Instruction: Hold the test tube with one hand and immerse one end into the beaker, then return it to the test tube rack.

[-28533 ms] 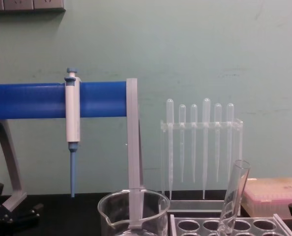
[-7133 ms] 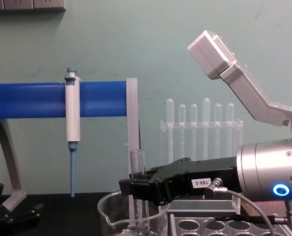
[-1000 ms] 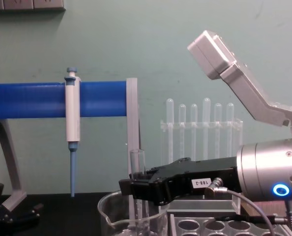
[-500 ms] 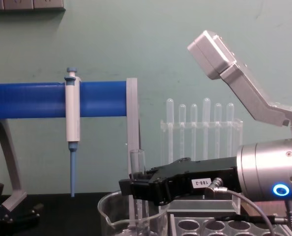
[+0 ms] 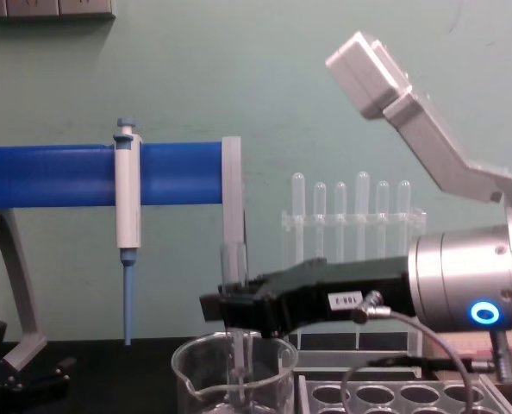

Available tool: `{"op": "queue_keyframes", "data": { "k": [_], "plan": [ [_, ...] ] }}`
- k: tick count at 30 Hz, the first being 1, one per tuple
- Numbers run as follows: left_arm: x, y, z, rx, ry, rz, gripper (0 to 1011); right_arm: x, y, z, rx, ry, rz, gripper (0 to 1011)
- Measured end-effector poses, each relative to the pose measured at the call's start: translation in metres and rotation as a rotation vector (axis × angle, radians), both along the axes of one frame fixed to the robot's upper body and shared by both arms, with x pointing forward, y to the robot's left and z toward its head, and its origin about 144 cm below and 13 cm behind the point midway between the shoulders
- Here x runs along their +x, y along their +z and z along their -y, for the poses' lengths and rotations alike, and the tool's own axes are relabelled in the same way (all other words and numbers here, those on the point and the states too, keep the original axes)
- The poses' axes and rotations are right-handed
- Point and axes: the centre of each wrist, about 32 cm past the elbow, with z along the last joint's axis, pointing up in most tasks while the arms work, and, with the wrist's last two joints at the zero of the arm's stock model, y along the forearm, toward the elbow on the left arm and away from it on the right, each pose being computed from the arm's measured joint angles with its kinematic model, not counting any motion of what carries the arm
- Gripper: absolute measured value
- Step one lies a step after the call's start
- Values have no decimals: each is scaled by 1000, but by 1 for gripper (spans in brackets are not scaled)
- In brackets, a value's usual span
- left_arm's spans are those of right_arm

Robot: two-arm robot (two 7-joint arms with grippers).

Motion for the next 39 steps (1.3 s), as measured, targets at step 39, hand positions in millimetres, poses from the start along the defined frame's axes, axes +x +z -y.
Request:
{"op": "queue_keyframes", "data": {
  "k": [39],
  "plan": [
    [0,0,0,0,0,0,1000,-53,85,49,89,-68,140,226]
  ]
}}
